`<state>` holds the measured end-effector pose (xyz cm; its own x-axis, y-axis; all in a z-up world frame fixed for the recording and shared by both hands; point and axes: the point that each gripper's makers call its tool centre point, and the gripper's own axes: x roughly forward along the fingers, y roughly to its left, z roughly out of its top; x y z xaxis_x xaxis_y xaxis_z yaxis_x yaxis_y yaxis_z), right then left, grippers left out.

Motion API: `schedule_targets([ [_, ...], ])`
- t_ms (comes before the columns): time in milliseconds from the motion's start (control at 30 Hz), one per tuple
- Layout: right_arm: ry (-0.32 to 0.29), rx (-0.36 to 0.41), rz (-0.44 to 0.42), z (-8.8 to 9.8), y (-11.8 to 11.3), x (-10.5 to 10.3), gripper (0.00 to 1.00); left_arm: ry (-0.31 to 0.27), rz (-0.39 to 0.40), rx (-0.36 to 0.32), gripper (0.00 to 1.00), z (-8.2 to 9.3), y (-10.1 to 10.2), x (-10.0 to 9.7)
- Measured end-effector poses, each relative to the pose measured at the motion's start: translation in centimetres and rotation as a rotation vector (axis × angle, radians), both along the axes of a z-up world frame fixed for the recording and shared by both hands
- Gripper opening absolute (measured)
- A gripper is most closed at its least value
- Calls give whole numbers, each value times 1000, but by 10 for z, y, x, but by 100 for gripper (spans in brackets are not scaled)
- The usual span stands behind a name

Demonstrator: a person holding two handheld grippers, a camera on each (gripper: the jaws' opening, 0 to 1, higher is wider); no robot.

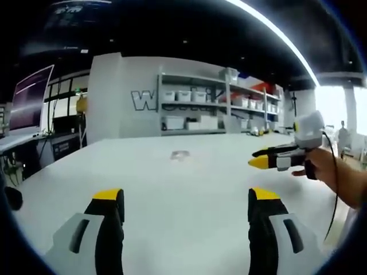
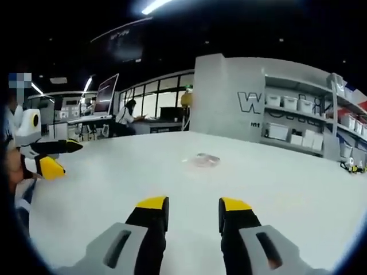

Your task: Open the resealable bag by pulling the two sides of the seal apart until the entire bag opening is separated and visibly accessible.

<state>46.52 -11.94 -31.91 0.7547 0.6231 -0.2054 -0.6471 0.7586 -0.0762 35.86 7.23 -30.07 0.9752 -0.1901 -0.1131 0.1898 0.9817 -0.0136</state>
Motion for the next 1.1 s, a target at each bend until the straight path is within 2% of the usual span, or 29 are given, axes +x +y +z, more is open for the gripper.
schedule_targets([
  [167, 9, 0, -3, -2, 1, 0, 32, 5, -5, -3, 89, -2, -1, 0],
  [333, -17, -24, 7, 1, 5, 5, 31, 4, -10, -4, 88, -1, -2, 0],
  [767, -1, -54, 32, -6, 11, 4, 33, -1, -11, 1, 88, 3, -1, -1],
  [1100, -22, -91, 24, -5, 10, 16, 31, -3, -10, 0, 87, 4, -1, 0],
])
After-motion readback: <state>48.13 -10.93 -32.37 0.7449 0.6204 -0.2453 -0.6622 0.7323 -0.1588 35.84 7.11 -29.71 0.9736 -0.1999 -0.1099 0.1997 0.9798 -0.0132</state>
